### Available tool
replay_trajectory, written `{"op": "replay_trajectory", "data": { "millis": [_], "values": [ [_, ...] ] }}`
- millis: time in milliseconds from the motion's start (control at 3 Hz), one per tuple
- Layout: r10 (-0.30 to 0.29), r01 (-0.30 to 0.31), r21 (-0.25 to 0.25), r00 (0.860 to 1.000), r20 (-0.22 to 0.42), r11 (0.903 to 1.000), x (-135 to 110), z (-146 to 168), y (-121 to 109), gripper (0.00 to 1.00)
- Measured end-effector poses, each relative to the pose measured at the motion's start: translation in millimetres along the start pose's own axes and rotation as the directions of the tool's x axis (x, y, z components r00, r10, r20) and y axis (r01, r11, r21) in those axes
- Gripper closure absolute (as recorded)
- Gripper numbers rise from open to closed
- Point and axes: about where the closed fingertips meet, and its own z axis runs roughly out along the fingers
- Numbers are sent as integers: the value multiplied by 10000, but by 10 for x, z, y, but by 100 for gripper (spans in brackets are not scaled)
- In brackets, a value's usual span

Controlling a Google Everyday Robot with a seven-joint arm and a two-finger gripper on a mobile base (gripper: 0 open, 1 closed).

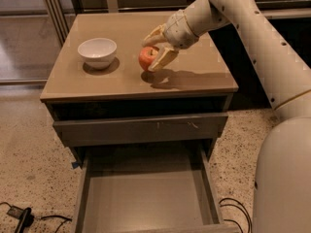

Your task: Pick apple from middle drawer and place on counter

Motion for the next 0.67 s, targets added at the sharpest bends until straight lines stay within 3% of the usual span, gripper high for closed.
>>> {"op": "replay_trajectory", "data": {
  "millis": [333, 667],
  "values": [
    [199, -196, -324, 9998, 94, 9993, 82, 190, 102, 100],
    [204, -201, -334, 9997, 97, 9992, 84, 195, 105, 75]
  ]
}}
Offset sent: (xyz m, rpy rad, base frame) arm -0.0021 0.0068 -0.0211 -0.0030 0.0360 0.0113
